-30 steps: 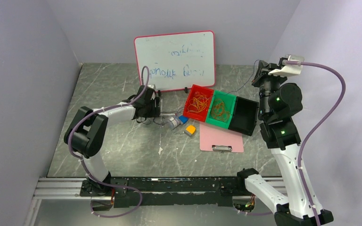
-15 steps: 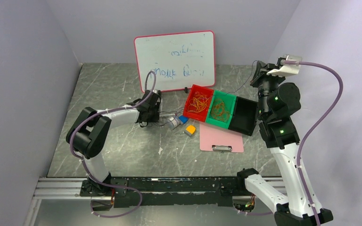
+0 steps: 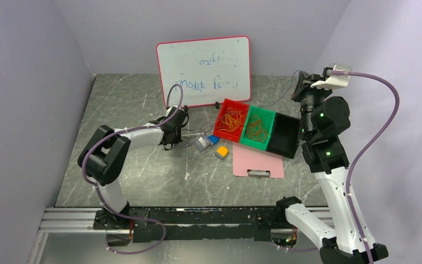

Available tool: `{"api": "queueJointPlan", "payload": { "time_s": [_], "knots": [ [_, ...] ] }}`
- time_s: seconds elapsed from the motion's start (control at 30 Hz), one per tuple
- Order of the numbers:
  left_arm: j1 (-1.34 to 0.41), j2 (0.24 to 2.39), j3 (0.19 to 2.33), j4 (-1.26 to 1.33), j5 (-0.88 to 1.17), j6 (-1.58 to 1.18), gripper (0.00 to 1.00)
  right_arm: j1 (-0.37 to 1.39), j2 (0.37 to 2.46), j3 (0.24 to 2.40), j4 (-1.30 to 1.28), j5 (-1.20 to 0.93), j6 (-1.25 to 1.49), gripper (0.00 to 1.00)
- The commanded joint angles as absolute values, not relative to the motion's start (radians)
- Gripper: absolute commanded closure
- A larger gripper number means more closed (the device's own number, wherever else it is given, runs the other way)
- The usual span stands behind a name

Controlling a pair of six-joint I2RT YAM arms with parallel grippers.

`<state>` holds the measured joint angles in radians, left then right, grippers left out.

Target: Untangle the cables

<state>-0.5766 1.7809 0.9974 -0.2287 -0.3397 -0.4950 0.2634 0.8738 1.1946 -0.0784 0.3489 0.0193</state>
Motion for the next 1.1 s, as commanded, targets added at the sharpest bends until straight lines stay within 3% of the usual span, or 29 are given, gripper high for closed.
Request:
{"api": "queueJointPlan", "payload": {
  "time_s": [0.0, 0.3, 1.07],
  "knots": [
    [-0.527, 1.871, 0.945, -0.326, -0.332, -0.538, 0.93, 0.258, 0.864, 1.19, -0.047, 0.362, 0.017, 1.0],
    [-0.32, 1.902, 0.94, -0.227, -0.202, -0.579, 0.93, 0.258, 0.816, 1.216, -0.034, 0.513, -0.008, 1.0],
    [-0.287, 1.939, 1.001, -0.268, -0.296, -0.574, 0.93, 0.259, 0.585, 1.287, 0.187, 0.798, -0.339, 1.0]
  ]
}}
